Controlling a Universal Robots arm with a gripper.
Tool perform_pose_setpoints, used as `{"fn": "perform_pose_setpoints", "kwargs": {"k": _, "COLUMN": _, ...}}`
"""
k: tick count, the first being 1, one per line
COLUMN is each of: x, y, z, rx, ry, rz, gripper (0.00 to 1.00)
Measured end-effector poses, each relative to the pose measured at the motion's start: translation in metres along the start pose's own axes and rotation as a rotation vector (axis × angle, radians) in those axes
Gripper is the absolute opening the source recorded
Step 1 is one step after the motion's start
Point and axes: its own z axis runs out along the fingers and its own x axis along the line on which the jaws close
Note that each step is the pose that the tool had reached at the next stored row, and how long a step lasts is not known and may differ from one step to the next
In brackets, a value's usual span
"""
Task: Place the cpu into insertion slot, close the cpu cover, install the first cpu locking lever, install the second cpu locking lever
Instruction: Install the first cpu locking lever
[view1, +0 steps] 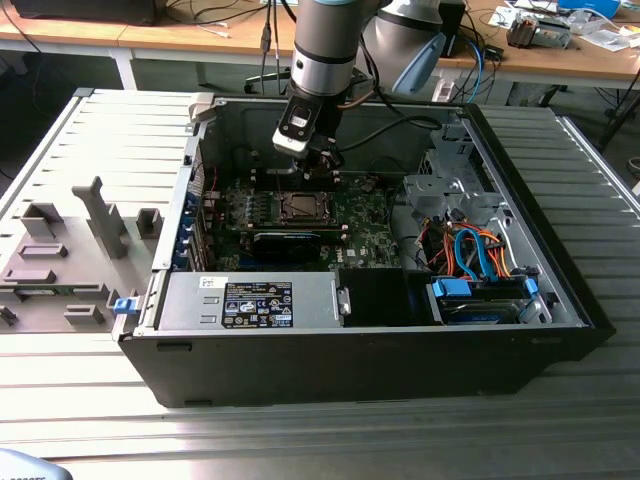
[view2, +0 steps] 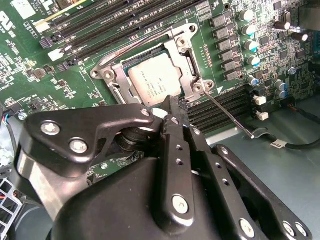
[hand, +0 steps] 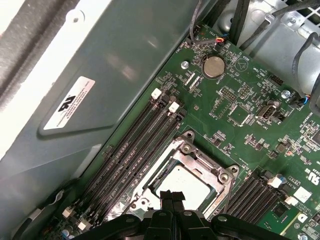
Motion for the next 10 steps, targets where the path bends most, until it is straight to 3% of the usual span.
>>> {"fn": "perform_pose_setpoints", "kwargs": {"k": 10, "x": 0.0, "y": 0.0, "z": 0.0, "rx": 0.0005, "ry": -0.0003, "rz": -0.007, "gripper": 0.11}}
